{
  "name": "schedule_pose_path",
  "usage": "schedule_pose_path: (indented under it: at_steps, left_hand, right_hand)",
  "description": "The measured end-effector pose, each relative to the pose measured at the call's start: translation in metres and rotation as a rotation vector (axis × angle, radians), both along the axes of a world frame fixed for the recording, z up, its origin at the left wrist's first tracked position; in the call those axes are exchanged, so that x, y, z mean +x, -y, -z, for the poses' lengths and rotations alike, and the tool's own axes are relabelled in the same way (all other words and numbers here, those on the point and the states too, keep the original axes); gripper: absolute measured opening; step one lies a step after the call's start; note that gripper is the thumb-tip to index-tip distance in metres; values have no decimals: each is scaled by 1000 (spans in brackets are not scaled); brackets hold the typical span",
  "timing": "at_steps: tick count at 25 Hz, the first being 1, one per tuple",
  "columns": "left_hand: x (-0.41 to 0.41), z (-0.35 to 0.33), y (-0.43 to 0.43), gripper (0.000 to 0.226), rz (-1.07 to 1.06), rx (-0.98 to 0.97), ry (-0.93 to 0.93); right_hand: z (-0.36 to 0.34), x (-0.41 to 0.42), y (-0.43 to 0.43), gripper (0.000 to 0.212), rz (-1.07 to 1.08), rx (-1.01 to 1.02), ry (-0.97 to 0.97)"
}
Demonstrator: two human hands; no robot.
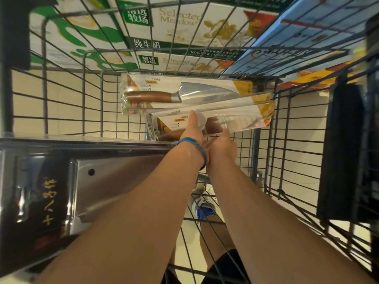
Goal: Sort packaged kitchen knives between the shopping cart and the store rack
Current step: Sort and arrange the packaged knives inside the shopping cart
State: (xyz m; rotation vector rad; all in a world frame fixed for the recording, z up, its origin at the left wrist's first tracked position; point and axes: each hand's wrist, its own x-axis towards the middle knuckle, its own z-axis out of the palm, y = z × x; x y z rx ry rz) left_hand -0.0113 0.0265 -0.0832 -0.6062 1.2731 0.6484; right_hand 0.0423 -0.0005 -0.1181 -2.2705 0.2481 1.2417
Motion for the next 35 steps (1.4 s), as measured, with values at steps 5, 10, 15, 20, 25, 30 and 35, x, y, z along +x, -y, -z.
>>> schedule_pose_path:
  at_steps: [5,10,15,20,25,30,35]
  left_hand:
    - [-23,-57,13,61,150,84,7]
    - [-63,-157,47,42,304,251,-160]
    - [-66,-244,64,34,490,393,-332]
    - [-4,-313,52,28,628,610,-417]
    - [64,-366,49,22,624,707,-318]
    - [110,-383,63,9,574,678,-312]
    - [116,-359,71,19,556,619,-336]
  right_hand:
    - [-60,-3,14,35,-62,51,-16]
    - [-194,-20,37,37,-444,266,-201]
    - [-312,1,66,22,-763,463,-79]
    - [-387,42,81,19,-753,721,92]
    - [-430,112,85,15,-743,744,307]
    - [-438,192,70,37,-1018,401,649]
    - [-409,209,33,44,-1458,13,549]
